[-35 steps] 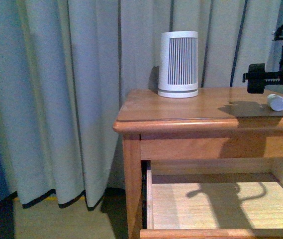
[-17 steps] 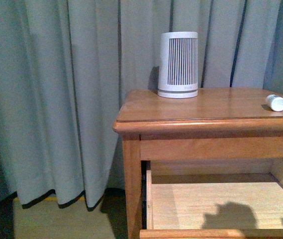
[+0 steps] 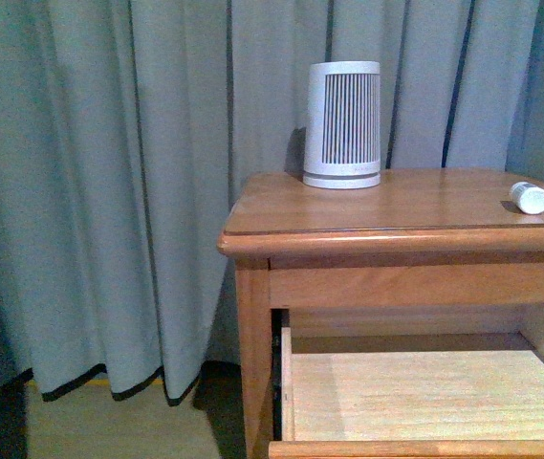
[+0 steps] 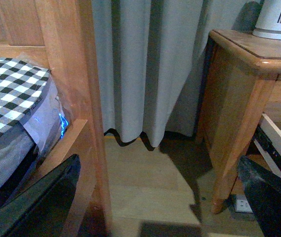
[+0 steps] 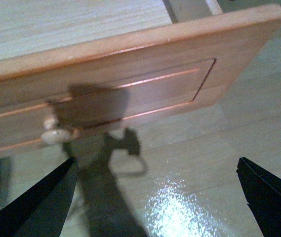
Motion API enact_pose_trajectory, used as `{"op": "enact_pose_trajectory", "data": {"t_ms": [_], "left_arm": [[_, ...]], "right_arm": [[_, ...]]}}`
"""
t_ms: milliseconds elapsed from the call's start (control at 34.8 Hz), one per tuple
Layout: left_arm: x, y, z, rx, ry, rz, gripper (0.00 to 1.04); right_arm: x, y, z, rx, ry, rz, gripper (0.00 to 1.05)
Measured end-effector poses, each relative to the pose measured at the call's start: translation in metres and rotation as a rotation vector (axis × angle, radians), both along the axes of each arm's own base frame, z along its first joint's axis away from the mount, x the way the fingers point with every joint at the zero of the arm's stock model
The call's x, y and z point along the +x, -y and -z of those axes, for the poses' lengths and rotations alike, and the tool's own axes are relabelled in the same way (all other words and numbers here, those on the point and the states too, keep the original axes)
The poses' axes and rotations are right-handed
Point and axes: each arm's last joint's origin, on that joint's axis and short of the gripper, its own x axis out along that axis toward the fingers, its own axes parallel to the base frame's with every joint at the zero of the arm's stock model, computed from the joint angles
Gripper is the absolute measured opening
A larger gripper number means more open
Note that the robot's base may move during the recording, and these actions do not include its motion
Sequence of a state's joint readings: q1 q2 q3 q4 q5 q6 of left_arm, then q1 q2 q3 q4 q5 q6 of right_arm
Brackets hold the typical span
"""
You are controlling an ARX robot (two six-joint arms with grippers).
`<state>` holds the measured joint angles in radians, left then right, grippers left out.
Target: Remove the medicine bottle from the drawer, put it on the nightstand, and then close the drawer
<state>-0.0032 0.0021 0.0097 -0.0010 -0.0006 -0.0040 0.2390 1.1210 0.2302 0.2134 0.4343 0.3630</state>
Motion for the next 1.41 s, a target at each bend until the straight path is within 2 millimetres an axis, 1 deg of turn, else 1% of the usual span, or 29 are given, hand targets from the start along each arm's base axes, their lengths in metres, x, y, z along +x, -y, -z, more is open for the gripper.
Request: {"op": "enact_pose_trajectory", "data": {"t_ms": [57, 144, 230, 316, 345, 431, 517, 661, 719, 805, 862, 977, 1207, 1265, 1351, 1380, 1408], "left_arm": [[0.0, 0.0, 0.0, 0.0, 0.0, 0.0, 0.98], [0.0, 0.0, 0.0, 0.0, 0.0, 0.0, 0.98], [0.0, 0.0, 0.0, 0.0, 0.0, 0.0, 0.98], [0.0, 0.0, 0.0, 0.0, 0.0, 0.0, 0.98], [0.0, 0.0, 0.0, 0.0, 0.0, 0.0, 0.98], [0.0, 0.0, 0.0, 0.0, 0.0, 0.0, 0.98], [0.0, 0.0, 0.0, 0.0, 0.0, 0.0, 0.98], [0.0, 0.0, 0.0, 0.0, 0.0, 0.0, 0.98], [0.0, 0.0, 0.0, 0.0, 0.0, 0.0, 0.98], [0.0, 0.0, 0.0, 0.0, 0.0, 0.0, 0.98], [0.0, 0.0, 0.0, 0.0, 0.0, 0.0, 0.98], [0.0, 0.0, 0.0, 0.0, 0.0, 0.0, 0.98], [0.0, 0.0, 0.0, 0.0, 0.0, 0.0, 0.98], [0.0, 0.0, 0.0, 0.0, 0.0, 0.0, 0.98], [0.0, 0.0, 0.0, 0.0, 0.0, 0.0, 0.98], [0.0, 0.0, 0.0, 0.0, 0.0, 0.0, 0.98], [0.0, 0.0, 0.0, 0.0, 0.0, 0.0, 0.98]], "right_arm": [[0.007, 0.001, 0.004, -0.017, 0.015, 0.003, 0.98], [0.026, 0.003, 0.012, -0.045, 0.045, 0.003, 0.98], [0.052, 0.006, 0.019, -0.075, 0.067, -0.004, 0.98], [0.068, 0.009, 0.029, -0.101, 0.044, -0.006, 0.98], [0.077, 0.011, 0.032, -0.111, 0.039, -0.001, 0.98], [0.095, 0.015, 0.038, -0.123, 0.026, 0.013, 0.98], [0.125, 0.023, 0.043, -0.16, 0.038, 0.043, 0.98], [0.163, 0.033, 0.044, -0.195, 0.064, 0.061, 0.98], [0.187, 0.038, 0.041, -0.215, 0.099, 0.065, 0.98], [0.208, 0.043, 0.035, -0.233, 0.137, 0.067, 0.98], [0.217, 0.045, 0.033, -0.247, 0.15, 0.057, 0.98], [0.228, 0.049, 0.033, -0.269, 0.149, 0.049, 0.98], [0.226, 0.049, 0.035, -0.257, 0.141, 0.044, 0.98], [0.221, 0.048, 0.034, -0.239, 0.13, 0.051, 0.98], [0.209, 0.046, 0.032, -0.202, 0.1, 0.063, 0.98], [0.197, 0.044, 0.028, -0.175, 0.08, 0.069, 0.98], [0.191, 0.043, 0.025, -0.151, 0.076, 0.072, 0.98]]}}
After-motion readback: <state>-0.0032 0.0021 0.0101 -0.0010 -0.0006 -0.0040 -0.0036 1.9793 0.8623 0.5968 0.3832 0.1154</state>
